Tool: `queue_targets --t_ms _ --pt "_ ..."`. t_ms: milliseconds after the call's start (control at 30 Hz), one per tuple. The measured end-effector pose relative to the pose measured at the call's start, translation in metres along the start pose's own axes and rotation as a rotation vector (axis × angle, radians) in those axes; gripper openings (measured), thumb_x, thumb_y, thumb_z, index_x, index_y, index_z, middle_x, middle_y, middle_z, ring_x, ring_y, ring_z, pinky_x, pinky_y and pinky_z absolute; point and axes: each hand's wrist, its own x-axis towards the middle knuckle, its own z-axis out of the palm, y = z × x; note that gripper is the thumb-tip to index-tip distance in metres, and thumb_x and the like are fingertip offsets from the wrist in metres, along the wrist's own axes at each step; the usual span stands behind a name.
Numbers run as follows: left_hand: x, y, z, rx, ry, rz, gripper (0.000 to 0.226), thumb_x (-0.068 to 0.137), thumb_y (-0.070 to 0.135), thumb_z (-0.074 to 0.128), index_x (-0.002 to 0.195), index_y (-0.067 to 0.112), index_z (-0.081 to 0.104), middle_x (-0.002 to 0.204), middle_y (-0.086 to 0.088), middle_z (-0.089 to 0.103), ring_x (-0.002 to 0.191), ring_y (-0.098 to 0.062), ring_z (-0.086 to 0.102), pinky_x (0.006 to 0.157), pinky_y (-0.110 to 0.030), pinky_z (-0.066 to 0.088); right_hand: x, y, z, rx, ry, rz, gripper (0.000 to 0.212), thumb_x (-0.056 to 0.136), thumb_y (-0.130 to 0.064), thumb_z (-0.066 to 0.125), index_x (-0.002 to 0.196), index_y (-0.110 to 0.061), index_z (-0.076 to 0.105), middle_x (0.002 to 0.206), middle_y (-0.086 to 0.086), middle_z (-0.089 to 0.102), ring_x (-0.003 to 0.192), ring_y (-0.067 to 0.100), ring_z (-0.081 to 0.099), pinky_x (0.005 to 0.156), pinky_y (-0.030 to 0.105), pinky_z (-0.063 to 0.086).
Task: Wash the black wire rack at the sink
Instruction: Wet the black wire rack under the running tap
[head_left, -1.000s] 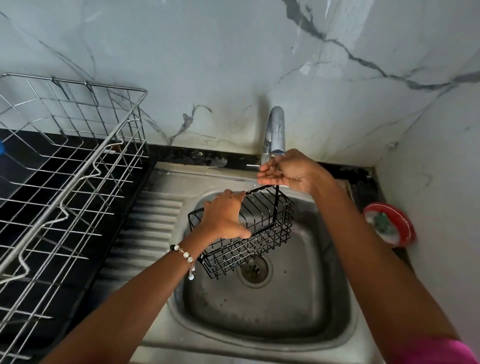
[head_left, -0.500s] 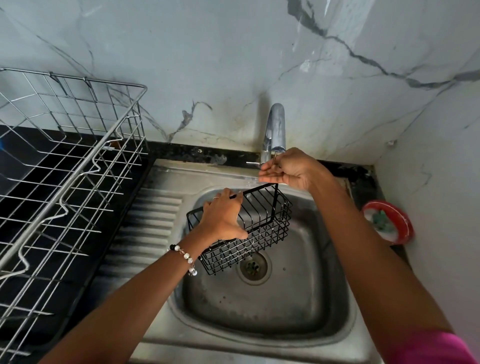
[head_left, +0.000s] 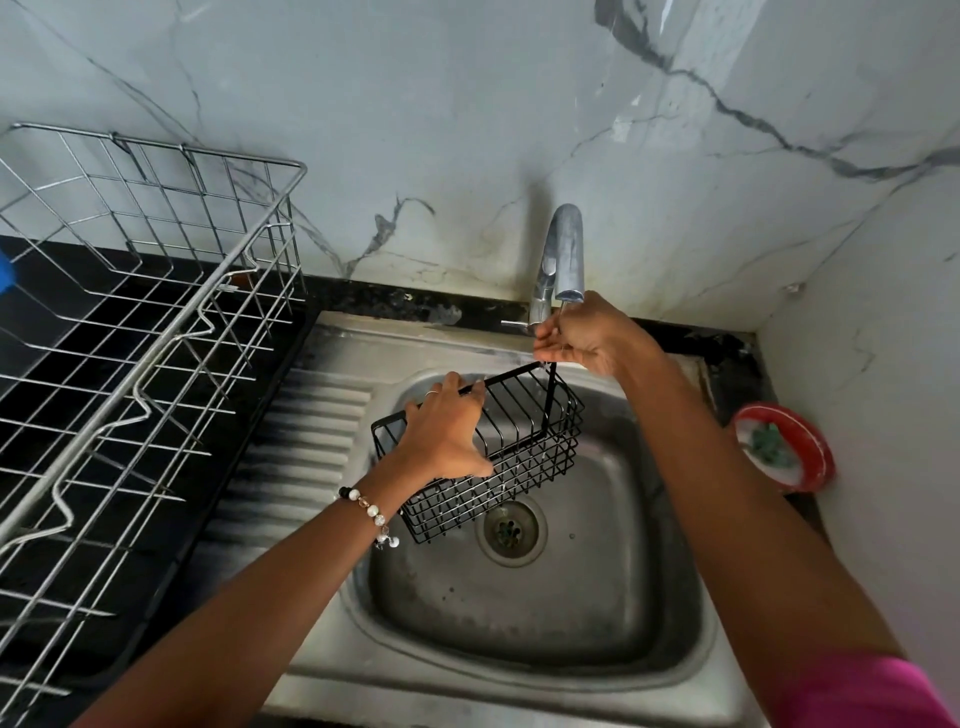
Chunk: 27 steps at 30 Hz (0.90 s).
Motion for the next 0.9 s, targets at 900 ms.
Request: queue_targets --t_ms 900 --pt "0.002 -0.006 0.003 -0.594 -0.004 -0.195 0.093 0.046 0.03 0.087 0.131 0.007 0.056 0.14 -0.005 0.053 0.112 -0.015 0.058 0.102 -0.038 0.046 -0.023 -0.011 -0.015 -0.085 -0.097 -0.006 0.022 0.094 0.012 0.036 0.101 0.012 0.057 0.115 0.032 0.057 0.103 0.037 0.064 0.083 0.039 0.057"
